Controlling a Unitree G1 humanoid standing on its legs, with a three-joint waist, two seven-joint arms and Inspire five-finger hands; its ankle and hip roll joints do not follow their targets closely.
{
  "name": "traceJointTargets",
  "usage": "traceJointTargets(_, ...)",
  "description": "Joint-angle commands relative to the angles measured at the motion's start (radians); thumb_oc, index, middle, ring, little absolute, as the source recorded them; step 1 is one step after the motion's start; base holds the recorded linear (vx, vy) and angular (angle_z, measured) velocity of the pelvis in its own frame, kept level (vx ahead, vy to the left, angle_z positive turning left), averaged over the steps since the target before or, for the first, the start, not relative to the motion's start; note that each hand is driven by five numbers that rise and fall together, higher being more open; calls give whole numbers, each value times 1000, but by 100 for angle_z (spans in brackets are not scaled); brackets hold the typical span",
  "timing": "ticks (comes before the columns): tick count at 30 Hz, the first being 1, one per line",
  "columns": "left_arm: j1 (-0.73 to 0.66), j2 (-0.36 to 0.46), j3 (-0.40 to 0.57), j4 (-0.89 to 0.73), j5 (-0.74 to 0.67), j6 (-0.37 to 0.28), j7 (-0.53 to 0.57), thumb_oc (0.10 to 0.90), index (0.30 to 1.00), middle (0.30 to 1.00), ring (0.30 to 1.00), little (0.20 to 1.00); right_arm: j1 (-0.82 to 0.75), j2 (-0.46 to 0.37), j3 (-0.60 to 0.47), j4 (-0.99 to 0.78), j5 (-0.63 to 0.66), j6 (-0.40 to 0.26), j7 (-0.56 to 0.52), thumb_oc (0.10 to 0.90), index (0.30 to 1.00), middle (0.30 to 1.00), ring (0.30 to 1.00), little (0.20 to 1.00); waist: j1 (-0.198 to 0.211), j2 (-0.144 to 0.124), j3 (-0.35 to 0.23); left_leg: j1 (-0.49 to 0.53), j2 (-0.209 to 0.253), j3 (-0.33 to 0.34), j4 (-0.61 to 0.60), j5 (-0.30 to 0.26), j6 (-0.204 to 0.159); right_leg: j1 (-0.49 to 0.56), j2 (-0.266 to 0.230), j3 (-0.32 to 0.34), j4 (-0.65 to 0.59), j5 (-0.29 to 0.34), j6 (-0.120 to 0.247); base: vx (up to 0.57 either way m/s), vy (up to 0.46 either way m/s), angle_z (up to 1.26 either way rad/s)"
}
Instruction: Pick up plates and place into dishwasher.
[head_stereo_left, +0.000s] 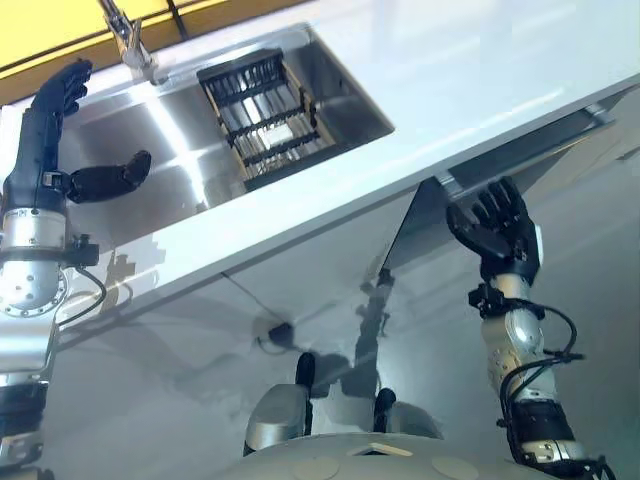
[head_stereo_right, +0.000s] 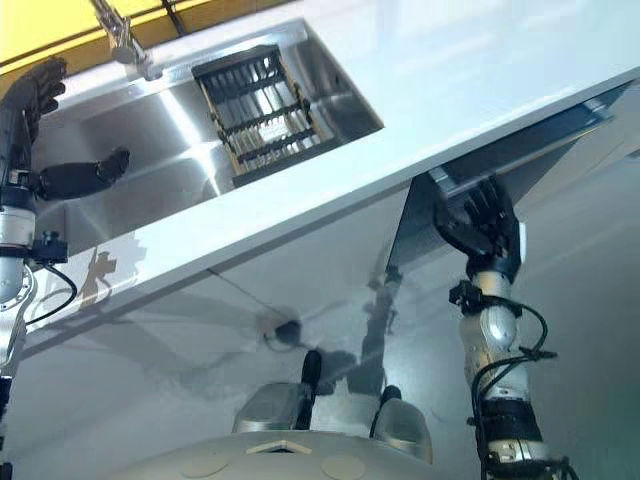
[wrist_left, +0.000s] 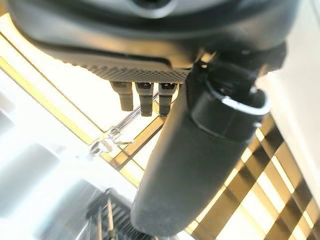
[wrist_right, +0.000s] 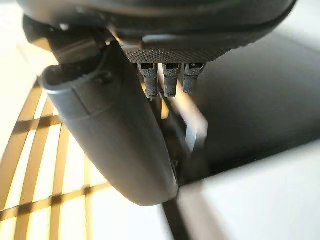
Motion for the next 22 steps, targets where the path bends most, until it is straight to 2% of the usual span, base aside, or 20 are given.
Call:
traceJointTargets(1, -39, 28, 104, -29, 19, -64, 68, 800, 900, 900, 900, 900, -19, -48, -51, -27, -22, -137, -22, 800, 900, 900, 900, 900, -58, -5, -95, 55, -72, 53, 25, -145, 67, -20, 25, 36, -107, 131, 23, -75, -16, -28)
traceJointTargets(5, -56, 21, 88, -13, 2, -60, 75, 800, 900, 900, 900, 900, 0, -53, -97, 67, 23, -164, -84, 800, 900, 900, 900, 900, -79, -4, -109, 64, -67, 70, 18, -150, 60, -18, 37, 55, -121, 133, 22, -75, -8, -20)
traceJointTargets(8, -75, 20, 63, -4, -14, -58, 70, 800, 900, 900, 900, 900, -2, -53, -101, 165, 26, -142, -118, 800, 900, 900, 900, 900, -83, -4, -117, 69, -63, 79, 12, -150, 56, -12, 43, 61, -132, 135, 21, -58, -11, -18)
traceJointTargets(13, -131, 25, 2, -14, -37, -21, 65, 800, 900, 900, 900, 900, -15, -66, -51, 398, -10, -11, -105, 800, 900, 900, 900, 900, -82, -7, -128, 79, -56, 89, -2, -147, 48, 1, 52, 62, -155, 142, 18, -40, -23, -8)
traceJointTargets(14, -144, 22, -12, -19, -41, -11, 66, 800, 900, 900, 900, 900, -17, -69, -34, 453, -22, 28, -83, 800, 900, 900, 900, 900, -80, -9, -131, 80, -55, 90, -3, -147, 47, 3, 54, 61, -160, 144, 17, -34, -35, -3)
traceJointTargets(17, -175, 4, -53, -18, -41, 8, 63, 800, 900, 900, 900, 900, -28, -68, 19, 626, -84, 80, -15, 800, 900, 900, 900, 900, -72, -12, -137, 84, -53, 93, -6, -146, 44, 14, 60, 60, -177, 149, 13, -15, -21, -3)
traceJointTargets(22, -217, -14, -99, 5, -25, 33, 58, 800, 900, 900, 900, 900, -43, -66, 121, 829, -266, 163, 43, 800, 900, 900, 900, 900, -61, -12, -148, 89, -53, 94, -7, -148, 46, 22, 64, 61, -182, 148, 10, 0, 0, 0)
